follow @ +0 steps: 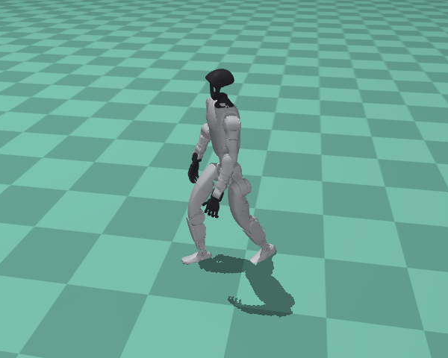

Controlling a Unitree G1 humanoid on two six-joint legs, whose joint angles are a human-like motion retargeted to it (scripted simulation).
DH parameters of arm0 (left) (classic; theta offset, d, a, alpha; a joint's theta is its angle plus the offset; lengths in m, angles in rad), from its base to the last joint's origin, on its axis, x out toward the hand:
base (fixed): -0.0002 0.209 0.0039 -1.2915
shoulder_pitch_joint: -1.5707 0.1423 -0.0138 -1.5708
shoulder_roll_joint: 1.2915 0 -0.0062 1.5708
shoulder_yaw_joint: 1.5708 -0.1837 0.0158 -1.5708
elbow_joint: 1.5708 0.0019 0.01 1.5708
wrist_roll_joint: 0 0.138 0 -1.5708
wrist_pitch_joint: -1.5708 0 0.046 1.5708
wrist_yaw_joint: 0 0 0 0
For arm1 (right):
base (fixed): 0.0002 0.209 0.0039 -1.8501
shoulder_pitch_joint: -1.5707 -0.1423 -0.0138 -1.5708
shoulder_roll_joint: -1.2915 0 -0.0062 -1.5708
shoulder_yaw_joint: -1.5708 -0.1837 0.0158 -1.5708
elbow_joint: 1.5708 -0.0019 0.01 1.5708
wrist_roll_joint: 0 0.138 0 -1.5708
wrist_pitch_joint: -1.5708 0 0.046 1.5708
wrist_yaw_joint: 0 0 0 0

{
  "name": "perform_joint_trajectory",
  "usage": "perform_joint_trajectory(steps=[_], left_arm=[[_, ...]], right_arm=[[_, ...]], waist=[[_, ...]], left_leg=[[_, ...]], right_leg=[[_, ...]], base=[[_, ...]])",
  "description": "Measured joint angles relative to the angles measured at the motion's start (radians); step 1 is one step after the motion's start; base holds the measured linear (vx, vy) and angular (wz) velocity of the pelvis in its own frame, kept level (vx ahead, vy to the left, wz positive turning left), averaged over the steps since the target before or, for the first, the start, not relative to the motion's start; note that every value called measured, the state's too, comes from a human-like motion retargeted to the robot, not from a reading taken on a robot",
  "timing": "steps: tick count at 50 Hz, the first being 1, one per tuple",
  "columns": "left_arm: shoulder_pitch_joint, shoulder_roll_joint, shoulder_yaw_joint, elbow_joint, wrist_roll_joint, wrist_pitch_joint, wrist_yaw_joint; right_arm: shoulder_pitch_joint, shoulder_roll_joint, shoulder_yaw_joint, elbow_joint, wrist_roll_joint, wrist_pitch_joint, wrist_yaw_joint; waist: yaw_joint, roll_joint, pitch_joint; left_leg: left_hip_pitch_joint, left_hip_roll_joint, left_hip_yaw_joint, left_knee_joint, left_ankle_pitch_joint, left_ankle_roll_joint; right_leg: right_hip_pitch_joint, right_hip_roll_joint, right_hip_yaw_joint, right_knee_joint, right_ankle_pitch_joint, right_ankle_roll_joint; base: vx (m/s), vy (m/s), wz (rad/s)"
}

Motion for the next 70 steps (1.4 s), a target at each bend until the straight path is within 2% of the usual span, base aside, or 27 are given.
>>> perform_joint_trajectory(steps=[5, 9, 10, 12, 15, 17, 18, 21, 28, 30, 35, 37, 39, 42, 45, 48, 50, 51, 55, 57, 62, 65, 70], left_arm=[[0.027, 0.003, 0.040, -0.036, -0.070, -0.002, -0.007], [0.049, 0.012, 0.070, -0.083, -0.112, 0.005, -0.006], [0.055, 0.012, 0.075, -0.092, -0.115, 0.005, -0.003], [0.061, 0.011, 0.082, -0.110, -0.117, 0.007, 0.006], [0.068, 0.008, 0.096, -0.128, -0.116, 0.015, 0.011], [0.060, 0.011, 0.113, -0.131, -0.120, 0.025, 0.011], [0.074, 0.007, 0.119, -0.128, -0.121, 0.026, 0.015], [0.087, 0.002, 0.146, -0.107, -0.124, 0.030, 0.019], [0.144, -0.022, 0.160, -0.022, -0.114, 0.026, 0.020], [0.149, -0.021, 0.165, -0.004, -0.109, 0.026, 0.008], [0.193, -0.033, 0.166, 0.015, -0.111, 0.031, -0.011], [0.193, -0.020, 0.168, 0.018, -0.119, 0.031, -0.028], [0.196, -0.013, 0.165, 0.015, -0.127, 0.027, -0.040], [0.194, -0.001, 0.157, 0.003, -0.138, 0.020, -0.051], [0.180, 0.014, 0.146, -0.013, -0.136, 0.014, -0.052], [0.159, 0.031, 0.130, -0.026, -0.122, 0.014, -0.038], [0.118, 0.049, 0.129, -0.025, -0.114, 0.019, -0.031], [0.115, 0.049, 0.125, -0.028, -0.111, 0.019, -0.024], [0.078, 0.063, 0.122, -0.037, -0.114, 0.019, -0.001], [0.052, 0.066, 0.124, -0.044, -0.118, 0.013, 0.005], [0.014, 0.078, 0.117, -0.073, -0.111, -0.011, 0.008], [0.009, 0.082, 0.118, -0.088, -0.106, -0.021, 0.009], [0.028, 0.081, 0.157, -0.091, -0.115, -0.021, 0.000]], right_arm=[[0.029, 0.002, 0.008, -0.003, -0.005, 0.002, -0.004], [0.038, -0.006, 0.013, -0.021, -0.011, 0.001, -0.013], [0.041, -0.008, 0.014, -0.024, -0.013, 0.000, -0.017], [0.037, -0.017, 0.014, -0.029, -0.018, -0.001, -0.031], [0.019, -0.028, 0.010, -0.029, -0.021, 0.000, -0.055], [-0.018, -0.033, 0.001, -0.023, -0.016, 0.001, -0.067], [-0.019, -0.032, 0.003, -0.026, -0.015, 0.000, -0.075], [-0.057, -0.035, 0.001, -0.032, 0.000, -0.006, -0.089], [-0.104, -0.032, 0.028, -0.057, -0.003, -0.031, -0.100], [-0.118, -0.033, 0.033, -0.066, -0.005, -0.031, -0.090], [-0.091, -0.018, 0.042, -0.075, -0.010, -0.033, -0.081], [-0.083, -0.017, 0.042, -0.073, -0.011, -0.029, -0.063], [-0.067, -0.014, 0.043, -0.069, -0.013, -0.026, -0.045], [-0.048, -0.014, 0.045, -0.066, -0.015, -0.020, -0.014], [-0.041, -0.018, 0.045, -0.067, -0.014, -0.016, 0.012], [-0.036, -0.021, 0.048, -0.071, -0.010, -0.020, 0.017], [-0.055, -0.022, 0.044, -0.074, -0.004, -0.024, 0.020], [-0.046, -0.022, 0.042, -0.077, -0.001, -0.027, 0.016], [-0.027, -0.014, 0.036, -0.093, 0.013, -0.034, 0.009], [-0.025, -0.012, 0.029, -0.094, 0.024, -0.033, 0.007], [-0.001, -0.003, 0.014, -0.079, 0.037, -0.029, 0.004], [0.021, 0.001, 0.008, -0.063, 0.029, -0.028, 0.004], [0.041, 0.003, -0.008, -0.020, 0.007, -0.026, 0.016]], waist=[[0.034, 0.049, -0.021], [0.094, 0.156, -0.041], [0.112, 0.166, -0.045], [0.146, 0.171, -0.051], [0.192, 0.157, -0.057], [0.198, 0.108, -0.056], [0.214, 0.109, -0.057], [0.218, 0.054, -0.048], [0.219, 0.000, -0.050], [0.206, -0.037, -0.055], [0.210, -0.067, -0.090], [0.210, -0.101, -0.097], [0.203, -0.134, -0.096], [0.187, -0.185, -0.081], [0.160, -0.238, -0.048], [0.126, -0.251, -0.030], [0.127, -0.224, 0.005], [0.114, -0.231, 0.008], [0.076, -0.208, 0.030], [0.079, -0.169, 0.055], [0.083, -0.114, 0.055], [0.087, -0.117, 0.037], [0.096, -0.098, 0.002]], left_leg=[[-0.123, 0.114, -0.039, 0.412, 0.033, -0.060], [-0.333, 0.314, -0.071, 0.870, 0.164, -0.105], [-0.372, 0.344, -0.071, 0.956, 0.196, -0.103], [-0.464, 0.388, -0.070, 1.093, 0.184, -0.075], [-0.605, 0.413, -0.063, 1.212, 0.090, -0.023], [-0.700, 0.365, -0.046, 1.187, 0.037, 0.005], [-0.737, 0.367, -0.043, 1.169, 0.003, 0.008], [-0.816, 0.293, -0.013, 0.985, -0.024, 0.003], [-0.877, 0.163, -0.022, 0.413, 0.061, -0.053], [-0.806, 0.102, -0.011, 0.173, 0.141, -0.053], [-0.854, 0.067, 0.001, 0.252, 0.186, -0.029], [-0.823, 0.032, 0.019, 0.252, 0.208, -0.013], [-0.783, -0.015, 0.033, 0.244, 0.217, 0.009], [-0.687, -0.104, 0.045, 0.179, 0.214, 0.046], [-0.542, -0.204, 0.044, 0.053, 0.225, 0.078], [-0.441, -0.246, 0.025, 0.009, 0.192, 0.086], [-0.308, -0.229, -0.004, -0.116, 0.202, 0.079], [-0.280, -0.241, -0.010, -0.120, 0.191, 0.076], [-0.142, -0.219, -0.047, -0.176, 0.145, 0.056], [-0.057, -0.176, -0.062, -0.232, 0.136, 0.044], [0.029, -0.111, -0.084, -0.279, 0.109, 0.013], [0.046, -0.113, -0.095, -0.257, 0.088, -0.001], [0.039, -0.060, -0.055, -0.078, 0.043, -0.022]], right_leg=[[0.090, 0.095, -0.023, 0.000, -0.029, -0.063], [0.179, 0.253, -0.073, -0.131, -0.008, -0.134], [0.189, 0.274, -0.074, -0.124, -0.023, -0.147], [0.217, 0.298, -0.073, -0.122, -0.052, -0.163], [0.260, 0.306, -0.063, -0.118, -0.098, -0.173], [0.303, 0.265, -0.053, -0.150, -0.122, -0.165], [0.310, 0.270, -0.052, -0.128, -0.144, -0.165], [0.373, 0.210, -0.042, -0.147, -0.198, -0.155], [0.455, 0.116, -0.050, -0.115, -0.310, -0.139], [0.472, 0.065, -0.050, -0.096, -0.336, -0.130], [0.453, -0.009, -0.066, 0.064, -0.376, -0.106], [0.458, -0.053, -0.052, 0.126, -0.355, -0.085], [0.453, -0.113, -0.044, 0.220, -0.280, -0.052], [0.414, -0.235, -0.036, 0.429, -0.106, -0.015], [0.338, -0.374, -0.009, 0.662, 0.030, -0.021], [0.239, -0.434, 0.009, 0.801, 0.003, -0.061], [0.186, -0.402, 0.007, 0.817, -0.047, -0.084], [0.158, -0.409, 0.003, 0.809, -0.087, -0.089], [0.068, -0.348, -0.040, 0.659, -0.186, -0.080], [0.058, -0.275, -0.075, 0.506, -0.184, -0.063], [0.029, -0.127, -0.111, 0.064, -0.113, 0.007], [0.000, -0.103, -0.087, -0.051, -0.101, 0.030], [0.054, -0.070, -0.082, -0.056, -0.025, 0.003]], base=[[0.47, -0.17, -0.12], [0.42, -0.13, -0.35], [0.42, -0.09, -0.30], [0.43, -0.07, -0.12], [0.44, -0.04, 0.12], [0.47, -0.01, 0.44], [0.48, 0.01, 0.28], [0.52, 0.01, 0.46], [0.52, 0.06, 0.37], [0.53, 0.10, 0.44], [0.53, 0.14, 0.29], [0.59, 0.14, 0.25], [0.56, 0.14, 0.41], [0.52, 0.14, 0.40], [0.50, 0.12, 0.34], [0.49, 0.09, 0.16], [0.49, 0.08, -0.25], [0.48, 0.04, 0.03], [0.50, 0.02, 0.14], [0.52, 0.00, 0.00], [0.53, -0.04, 0.07], [0.54, -0.07, 0.25], [0.59, -0.11, 0.33]])
